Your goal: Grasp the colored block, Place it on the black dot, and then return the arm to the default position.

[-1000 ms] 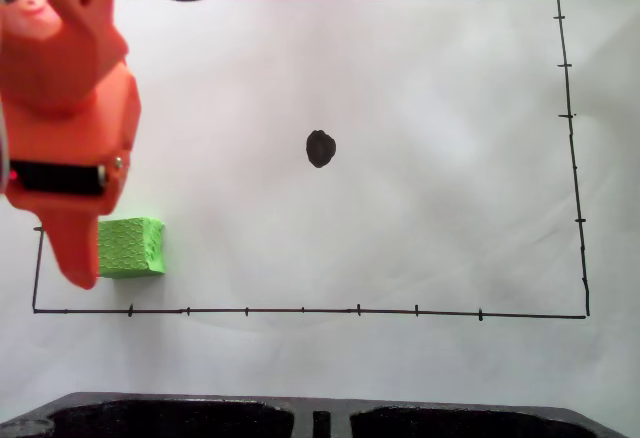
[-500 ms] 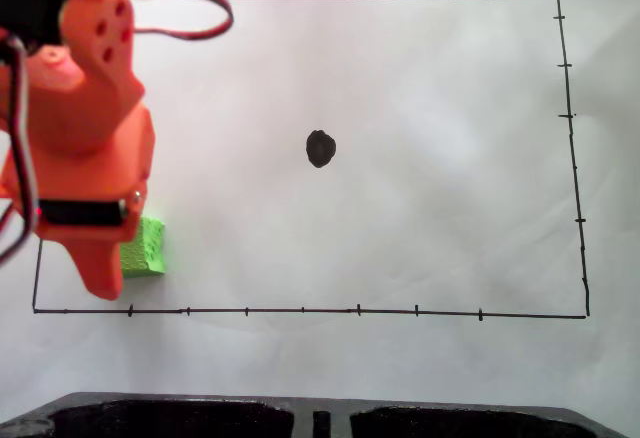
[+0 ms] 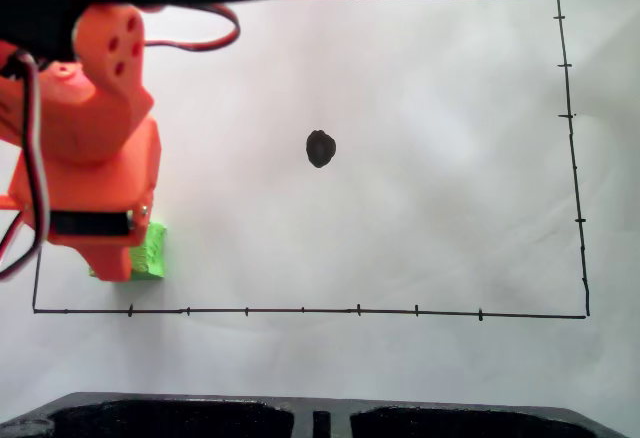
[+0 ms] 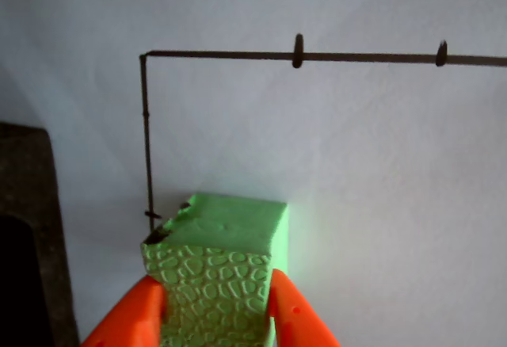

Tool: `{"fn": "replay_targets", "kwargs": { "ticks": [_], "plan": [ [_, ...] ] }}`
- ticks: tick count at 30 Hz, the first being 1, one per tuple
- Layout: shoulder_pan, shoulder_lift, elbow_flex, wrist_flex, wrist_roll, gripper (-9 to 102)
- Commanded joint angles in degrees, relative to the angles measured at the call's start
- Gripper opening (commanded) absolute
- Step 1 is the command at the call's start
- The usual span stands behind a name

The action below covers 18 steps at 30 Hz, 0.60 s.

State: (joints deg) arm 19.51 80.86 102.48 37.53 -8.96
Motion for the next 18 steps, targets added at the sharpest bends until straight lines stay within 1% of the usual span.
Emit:
{"fn": "replay_targets", "kwargs": {
  "ticks": [1,4,12,15,18],
  "plan": [
    [-0.26,1.23,-1.67,-0.09,0.00,8],
    [-0.53,3.60,-1.05,1.32,0.35,8],
    [-3.08,14.50,2.37,8.26,1.76,8],
    [-4.92,18.90,5.19,11.34,2.81,8],
    [-7.29,23.64,10.46,12.30,3.60,8]
  ]
}}
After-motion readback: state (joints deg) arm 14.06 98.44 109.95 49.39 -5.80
